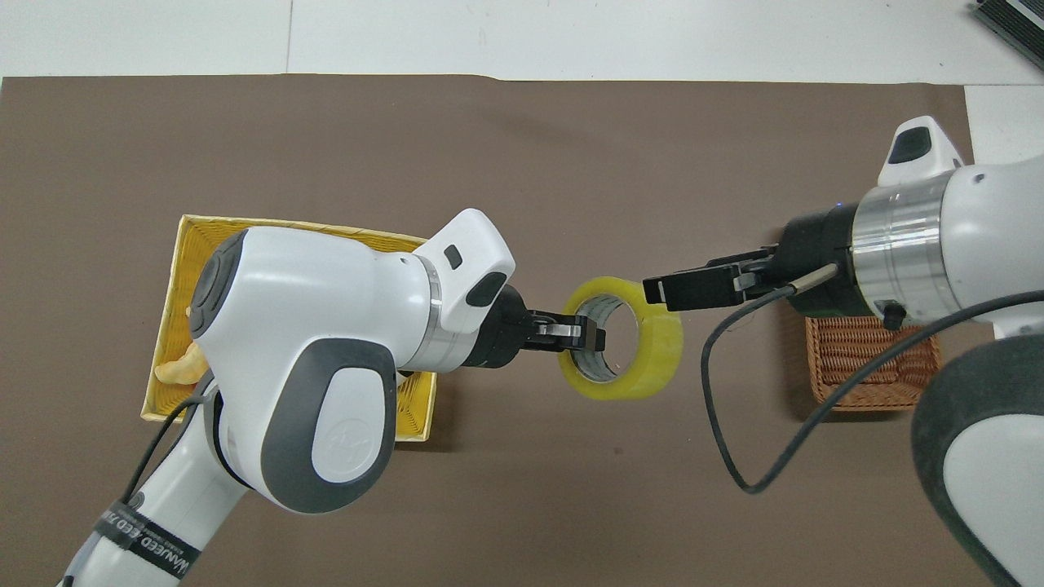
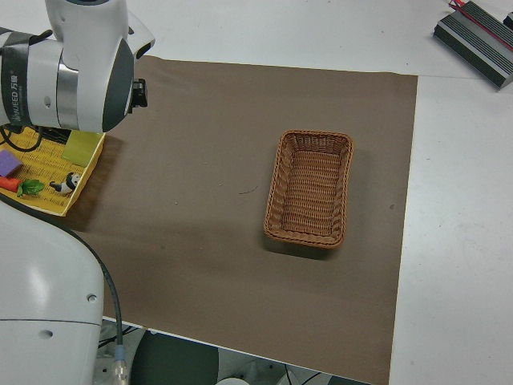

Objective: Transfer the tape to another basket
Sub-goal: 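Grasp the tape rim with the right gripper beside the left gripper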

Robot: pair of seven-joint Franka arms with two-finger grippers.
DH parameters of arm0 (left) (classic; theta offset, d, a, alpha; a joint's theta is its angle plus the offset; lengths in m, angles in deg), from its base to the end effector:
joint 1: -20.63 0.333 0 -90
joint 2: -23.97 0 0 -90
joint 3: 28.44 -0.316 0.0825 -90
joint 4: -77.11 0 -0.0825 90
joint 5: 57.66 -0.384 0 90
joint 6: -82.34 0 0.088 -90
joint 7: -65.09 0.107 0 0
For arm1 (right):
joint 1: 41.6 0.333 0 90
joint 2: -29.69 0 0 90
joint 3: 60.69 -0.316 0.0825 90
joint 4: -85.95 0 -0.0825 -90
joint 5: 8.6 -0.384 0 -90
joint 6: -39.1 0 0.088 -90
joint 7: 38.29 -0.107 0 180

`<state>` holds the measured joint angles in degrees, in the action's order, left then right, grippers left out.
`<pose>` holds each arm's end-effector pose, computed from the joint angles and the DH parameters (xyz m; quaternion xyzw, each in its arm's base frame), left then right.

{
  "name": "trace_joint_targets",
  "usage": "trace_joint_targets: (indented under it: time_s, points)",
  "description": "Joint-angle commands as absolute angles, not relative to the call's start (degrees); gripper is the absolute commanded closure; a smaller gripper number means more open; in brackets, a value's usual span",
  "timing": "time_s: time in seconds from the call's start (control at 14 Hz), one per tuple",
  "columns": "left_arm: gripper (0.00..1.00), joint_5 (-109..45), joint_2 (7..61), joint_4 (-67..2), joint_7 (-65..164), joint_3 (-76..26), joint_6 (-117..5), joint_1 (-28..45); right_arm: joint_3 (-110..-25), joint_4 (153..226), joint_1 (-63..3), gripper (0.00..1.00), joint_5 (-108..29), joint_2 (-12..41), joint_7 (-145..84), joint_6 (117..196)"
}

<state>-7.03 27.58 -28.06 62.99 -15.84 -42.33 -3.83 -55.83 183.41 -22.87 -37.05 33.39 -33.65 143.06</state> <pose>0.4713 -0.3889 0.5333 0.9093 -0.0840 -0.0129 0.4074 0.5315 0.1702 0.6311 -0.9584 -0.1176 -0.0659 0.2516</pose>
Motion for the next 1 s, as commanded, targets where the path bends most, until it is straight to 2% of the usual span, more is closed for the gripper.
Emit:
trace_joint_targets:
  time_s: [0.0, 0.36, 0.43, 0.5, 0.64, 0.71, 0.79, 0.86, 0.93]
  points:
    - [1.00, -5.5, 26.3, -28.8, 64.0, -16.3, -42.4, -4.2, -55.9, 185.4, -20.7, 0.00, -38.7, 34.3, -34.2, 144.6]
    - [1.00, -5.5, 26.3, -28.7, 64.0, -16.3, -42.7, -4.2, -55.9, 186.9, -20.5, 0.00, -37.7, 34.8, -30.2, 144.3]
    - [1.00, -5.5, 26.3, -28.7, 64.0, -16.2, -43.0, -4.2, -55.9, 186.9, -20.5, 0.20, -37.6, 34.9, -28.8, 143.7]
    - [1.00, -5.5, 26.3, -28.7, 64.0, -16.2, -43.5, -4.2, -55.9, 187.4, -20.6, 0.34, -37.5, 35.0, -27.8, 143.6]
    - [1.00, -4.8, 26.3, -28.5, 64.0, -16.0, -44.0, -4.2, -55.9, 187.6, -20.6, 0.50, -37.5, 35.1, -27.5, 143.9]
    - [1.00, -3.8, 26.2, -28.2, 64.0, -16.0, -44.2, -4.1, -55.9, 187.6, -20.6, 0.64, -37.4, 35.1, -27.4, 143.8]
    - [1.00, -3.5, 25.7, -28.0, 63.8, -16.0, -44.2, -4.0, -55.9, 187.6, -20.6, 0.89, -37.4, 35.1, -27.4, 143.7]
    - [1.00, -3.5, 25.3, -28.0, 63.8, -16.0, -44.4, -3.9, -55.9, 187.6, -20.6, 1.00, -37.4, 35.1, -28.2, 143.7]
    - [0.92, -3.5, 25.3, -28.0, 63.8, -16.0, -44.4, -3.7, -55.9, 187.5, -20.6, 1.00, -37.4, 35.0, -28.4, 143.7]
